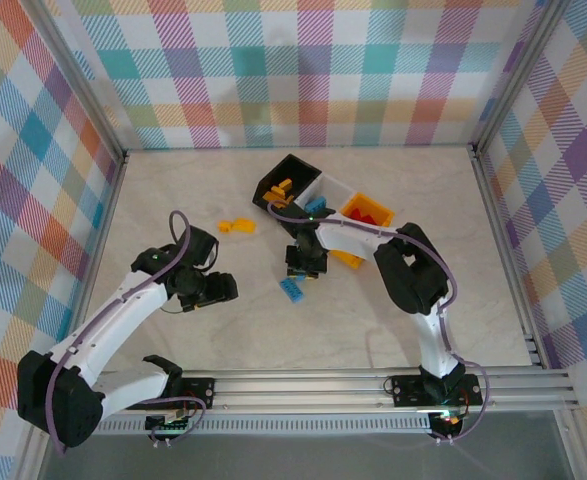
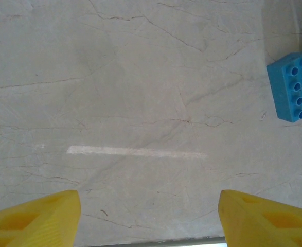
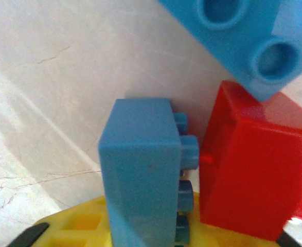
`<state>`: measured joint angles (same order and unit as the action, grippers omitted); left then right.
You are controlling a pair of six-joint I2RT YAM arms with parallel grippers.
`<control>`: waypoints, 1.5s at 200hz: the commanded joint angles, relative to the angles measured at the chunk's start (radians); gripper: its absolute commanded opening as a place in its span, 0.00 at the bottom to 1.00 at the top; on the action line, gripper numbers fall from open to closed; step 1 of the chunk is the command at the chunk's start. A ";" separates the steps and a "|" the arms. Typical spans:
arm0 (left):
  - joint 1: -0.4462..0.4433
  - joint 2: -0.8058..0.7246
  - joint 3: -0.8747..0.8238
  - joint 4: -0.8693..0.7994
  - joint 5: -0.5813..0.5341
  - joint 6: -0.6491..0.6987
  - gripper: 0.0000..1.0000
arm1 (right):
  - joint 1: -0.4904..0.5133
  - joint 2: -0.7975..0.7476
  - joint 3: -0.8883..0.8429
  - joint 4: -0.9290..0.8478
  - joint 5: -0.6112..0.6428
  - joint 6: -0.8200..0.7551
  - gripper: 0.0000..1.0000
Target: Sort the legos into containers by color
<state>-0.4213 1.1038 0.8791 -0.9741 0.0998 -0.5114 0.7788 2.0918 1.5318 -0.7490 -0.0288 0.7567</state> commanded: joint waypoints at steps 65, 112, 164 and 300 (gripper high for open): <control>0.018 0.031 0.007 0.022 0.062 0.022 0.72 | -0.008 -0.205 0.059 -0.080 0.026 -0.042 0.21; -0.007 0.070 0.015 0.077 0.112 -0.030 0.72 | -0.164 -0.125 0.216 -0.090 0.012 -0.112 0.22; -0.096 0.118 0.022 0.134 0.130 -0.138 0.74 | -0.281 0.082 0.425 -0.086 -0.018 -0.162 0.25; -0.300 0.685 0.397 0.185 0.063 -0.144 0.86 | -0.293 -0.367 -0.054 -0.017 -0.079 -0.201 0.51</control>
<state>-0.6949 1.7020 1.1828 -0.7536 0.1970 -0.7303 0.4789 1.8793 1.6268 -0.7914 -0.0795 0.5381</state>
